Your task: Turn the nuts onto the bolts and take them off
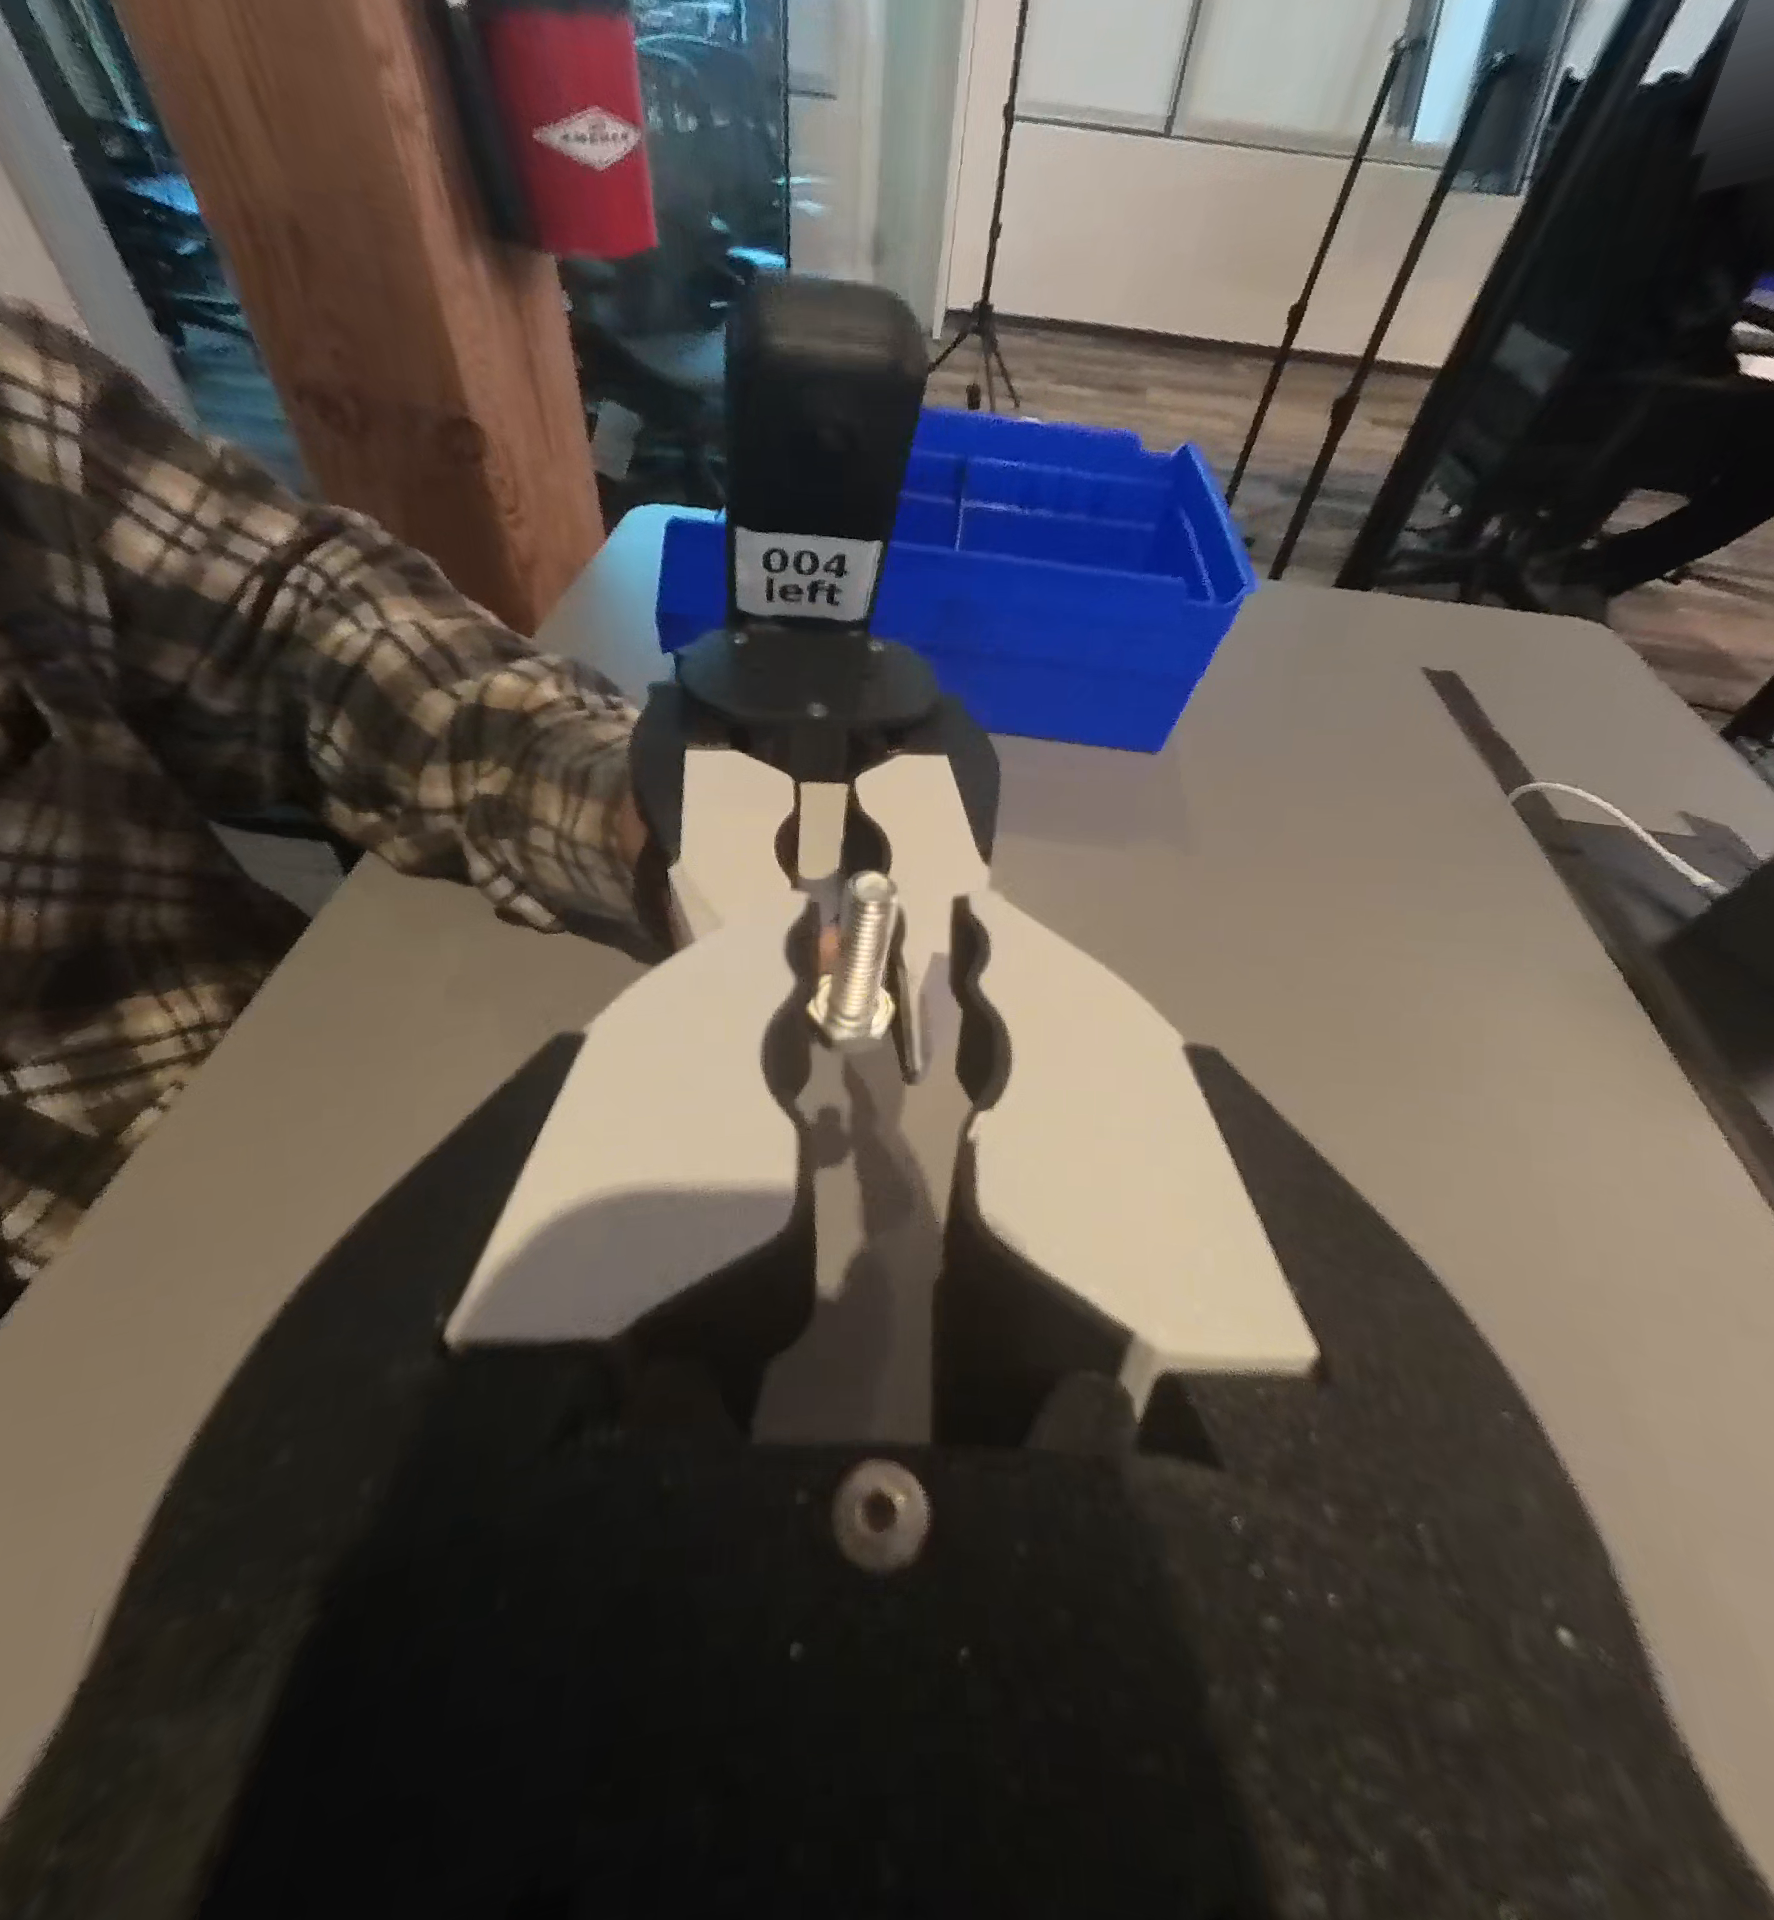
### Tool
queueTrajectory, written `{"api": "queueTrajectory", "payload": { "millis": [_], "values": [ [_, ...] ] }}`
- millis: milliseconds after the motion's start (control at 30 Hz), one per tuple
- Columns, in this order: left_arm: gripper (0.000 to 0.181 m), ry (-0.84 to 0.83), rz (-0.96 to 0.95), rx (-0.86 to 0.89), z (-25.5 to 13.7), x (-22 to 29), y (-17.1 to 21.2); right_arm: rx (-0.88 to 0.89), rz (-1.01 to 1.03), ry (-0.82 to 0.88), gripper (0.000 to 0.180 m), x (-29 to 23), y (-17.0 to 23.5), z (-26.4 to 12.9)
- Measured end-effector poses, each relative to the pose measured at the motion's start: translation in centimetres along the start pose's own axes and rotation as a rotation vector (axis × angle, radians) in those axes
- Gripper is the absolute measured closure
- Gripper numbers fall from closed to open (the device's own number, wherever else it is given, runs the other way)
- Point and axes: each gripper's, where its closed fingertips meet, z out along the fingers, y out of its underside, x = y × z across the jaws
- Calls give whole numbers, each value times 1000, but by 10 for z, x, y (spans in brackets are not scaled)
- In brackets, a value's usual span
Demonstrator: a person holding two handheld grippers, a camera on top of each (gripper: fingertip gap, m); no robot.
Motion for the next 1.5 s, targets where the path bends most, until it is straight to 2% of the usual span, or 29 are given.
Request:
{"api": "queueTrajectory", "payload": {
  "millis": [100, 267, 467, 733, 1500],
  "values": [
    [161, -10, -3, -7, 0, -2, 2, -39, -3, -41, 170, -3, 4, 6],
    [161, -15, 0, 7, -1, -3, 0, -28, 3, -46, 171, -3, 1, 7],
    [153, -26, -16, -17, 2, -5, 5, 68, 53, -59, 171, -1, -7, 3],
    [160, -40, 5, -25, 4, -3, 6, 60, 63, -77, 171, -4, -2, 7],
    [160, -62, 44, -20, 3, -1, 2, 73, 13, -78, 171, -8, -5, 7]
  ]
}}
